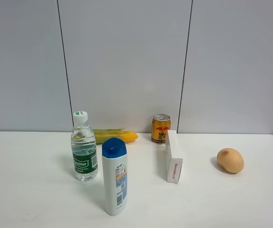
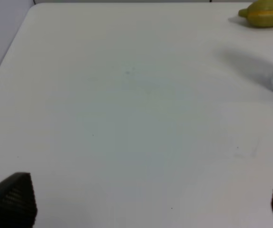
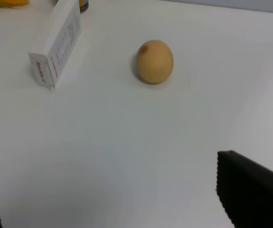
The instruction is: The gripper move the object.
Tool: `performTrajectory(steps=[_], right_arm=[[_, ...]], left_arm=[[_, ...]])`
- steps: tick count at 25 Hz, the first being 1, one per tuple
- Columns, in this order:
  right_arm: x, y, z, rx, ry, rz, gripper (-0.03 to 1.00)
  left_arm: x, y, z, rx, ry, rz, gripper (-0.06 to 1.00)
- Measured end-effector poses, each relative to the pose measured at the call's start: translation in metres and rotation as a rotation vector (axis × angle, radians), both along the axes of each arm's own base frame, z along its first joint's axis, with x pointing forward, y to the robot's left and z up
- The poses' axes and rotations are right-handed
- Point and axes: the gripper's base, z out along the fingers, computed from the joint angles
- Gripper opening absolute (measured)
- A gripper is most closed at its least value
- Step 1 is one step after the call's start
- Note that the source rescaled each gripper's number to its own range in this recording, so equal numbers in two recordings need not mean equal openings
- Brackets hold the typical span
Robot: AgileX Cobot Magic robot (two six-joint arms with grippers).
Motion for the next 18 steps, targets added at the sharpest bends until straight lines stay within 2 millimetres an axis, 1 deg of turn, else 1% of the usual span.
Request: performTrajectory(steps=[4,7,11,18], right_arm=[[0.000,0.000,0.000,0.003,0.003,-0.002,0.90],[-0.003,-0.001,-0.004,-0.001,0.021,-0.001,0.90],[-0.012,-0.004,-0.019,-0.023,0.039,-0.007,0.90],[-0.027,-0.009,-0.020,-0.002,-0.051,-0.031,0.90]], left_arm=[[0.000,0.000,0.000,0.000,0.000,0.000,1.00],[0.000,0.000,0.000,0.000,0.000,0.000,1.00],[0.000,0.000,0.000,0.000,0.000,0.000,1.00],[0.000,0.000,0.000,0.000,0.000,0.000,1.00]])
